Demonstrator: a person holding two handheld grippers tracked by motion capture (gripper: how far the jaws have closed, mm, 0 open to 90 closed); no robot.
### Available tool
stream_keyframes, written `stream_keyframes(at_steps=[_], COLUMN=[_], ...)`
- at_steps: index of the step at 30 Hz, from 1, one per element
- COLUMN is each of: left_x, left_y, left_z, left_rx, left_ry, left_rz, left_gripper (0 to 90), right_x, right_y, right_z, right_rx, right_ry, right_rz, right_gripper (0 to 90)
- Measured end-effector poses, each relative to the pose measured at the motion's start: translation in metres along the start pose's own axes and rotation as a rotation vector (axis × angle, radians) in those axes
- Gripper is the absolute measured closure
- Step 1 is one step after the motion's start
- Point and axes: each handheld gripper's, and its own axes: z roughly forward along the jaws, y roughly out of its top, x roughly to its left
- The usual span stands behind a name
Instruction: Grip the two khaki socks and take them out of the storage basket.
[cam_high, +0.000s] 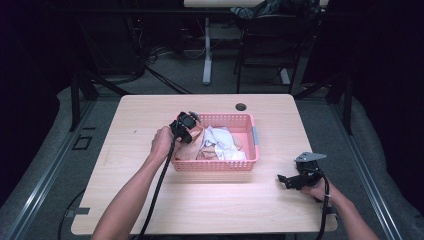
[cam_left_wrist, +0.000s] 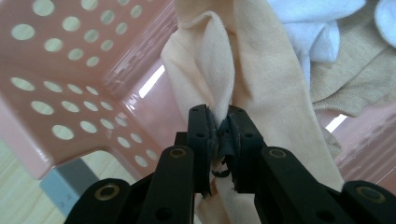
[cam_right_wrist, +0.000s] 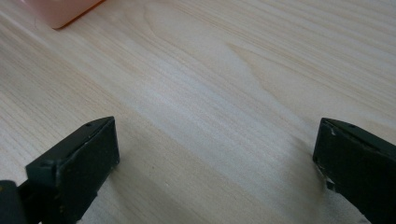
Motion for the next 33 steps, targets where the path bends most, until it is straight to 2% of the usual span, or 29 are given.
stream_keyframes(at_steps=[5, 8, 12, 19, 33], left_x=[0.002, 0.002, 0.001, 0.004, 0.005], left_y=[-0.001, -0.002, -0.003, -0.002, 0.004], left_z=[-0.016, -0.024, -0.03, -0.046, -0.077], left_rx=[-0.038, -0.045, -0.057, -0.095, -0.139], left_ry=[-0.005, 0.004, 0.003, -0.014, -0.015], left_rz=[-0.015, 0.001, 0.003, -0.013, -0.005], left_gripper=[81.7, 81.7, 81.7, 81.6, 81.6], right_x=[0.0, 0.0, 0.0, 0.0, 0.0], right_y=[0.0, 0.0, 0.0, 0.0, 0.0], right_z=[0.0, 0.0, 0.0, 0.0, 0.0], right_rx=[0.0, 0.0, 0.001, 0.0, 0.0], right_ry=[0.0, 0.0, 0.001, 0.0, 0.001], right_rz=[0.0, 0.0, 0.0, 0.0, 0.0], right_gripper=[0.0, 0.0, 0.0, 0.0, 0.0])
